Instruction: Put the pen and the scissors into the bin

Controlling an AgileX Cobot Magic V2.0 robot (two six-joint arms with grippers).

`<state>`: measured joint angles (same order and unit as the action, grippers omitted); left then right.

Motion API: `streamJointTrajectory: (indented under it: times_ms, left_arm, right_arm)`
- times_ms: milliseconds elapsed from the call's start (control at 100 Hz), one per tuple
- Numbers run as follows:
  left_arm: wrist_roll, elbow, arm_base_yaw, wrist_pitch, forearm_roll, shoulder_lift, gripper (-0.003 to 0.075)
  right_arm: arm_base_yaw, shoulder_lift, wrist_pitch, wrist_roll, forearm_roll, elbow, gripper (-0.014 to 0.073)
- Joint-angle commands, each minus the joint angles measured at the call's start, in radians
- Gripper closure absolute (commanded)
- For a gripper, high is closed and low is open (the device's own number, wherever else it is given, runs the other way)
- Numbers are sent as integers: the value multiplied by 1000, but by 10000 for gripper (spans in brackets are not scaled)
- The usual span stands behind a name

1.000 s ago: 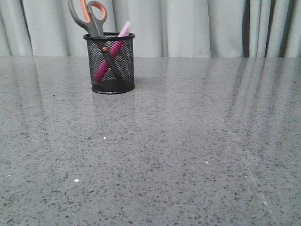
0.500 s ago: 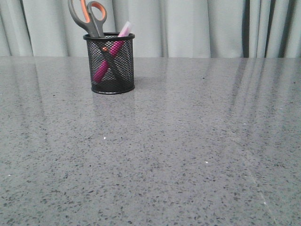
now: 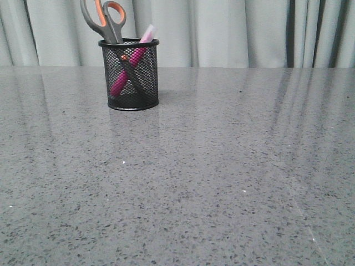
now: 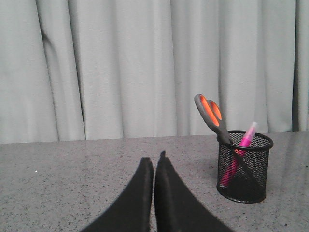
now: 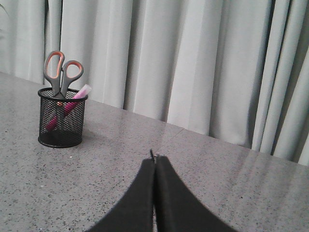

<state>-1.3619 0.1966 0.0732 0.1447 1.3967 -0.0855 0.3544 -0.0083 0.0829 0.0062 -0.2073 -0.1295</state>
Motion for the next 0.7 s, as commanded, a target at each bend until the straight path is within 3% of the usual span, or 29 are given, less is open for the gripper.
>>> streamJointTrajectory:
  times_ms: [0, 690]
  left_arm:
    - [8, 28, 7, -14, 21, -9, 742]
    - [8, 20, 7, -14, 21, -9, 742]
  right_arm:
    - [-5, -16, -65, -6, -2, -25, 669]
    - [-5, -16, -65, -6, -2, -25, 669]
